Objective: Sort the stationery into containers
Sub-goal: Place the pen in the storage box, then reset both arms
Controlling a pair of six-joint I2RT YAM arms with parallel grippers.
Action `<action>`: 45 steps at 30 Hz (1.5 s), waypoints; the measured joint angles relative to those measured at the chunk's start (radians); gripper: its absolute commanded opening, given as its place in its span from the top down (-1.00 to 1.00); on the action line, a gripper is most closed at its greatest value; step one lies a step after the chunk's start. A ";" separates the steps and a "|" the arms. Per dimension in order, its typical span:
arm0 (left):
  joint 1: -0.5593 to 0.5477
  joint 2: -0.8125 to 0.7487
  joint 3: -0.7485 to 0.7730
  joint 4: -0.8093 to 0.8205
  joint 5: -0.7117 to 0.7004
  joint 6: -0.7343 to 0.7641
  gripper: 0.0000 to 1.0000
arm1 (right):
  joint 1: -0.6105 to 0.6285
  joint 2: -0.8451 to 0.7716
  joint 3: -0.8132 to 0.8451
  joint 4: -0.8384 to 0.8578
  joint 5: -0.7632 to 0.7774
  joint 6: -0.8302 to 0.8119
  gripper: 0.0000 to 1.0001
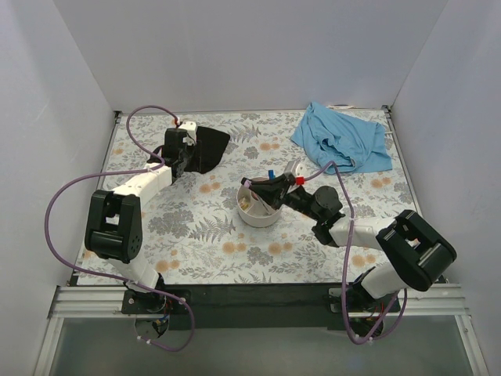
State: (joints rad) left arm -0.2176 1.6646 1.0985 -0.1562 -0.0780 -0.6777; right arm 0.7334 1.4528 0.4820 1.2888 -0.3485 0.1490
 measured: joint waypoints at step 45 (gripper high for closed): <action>0.334 -0.261 -0.052 0.064 0.124 -0.138 -0.84 | -0.614 0.110 0.781 -1.580 0.575 -0.115 -0.97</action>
State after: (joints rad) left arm 0.1162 1.4036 1.0462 -0.0925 0.0456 -0.8158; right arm 0.1196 1.5631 1.2633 -0.2909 0.2268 0.0341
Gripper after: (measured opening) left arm 0.916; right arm 0.983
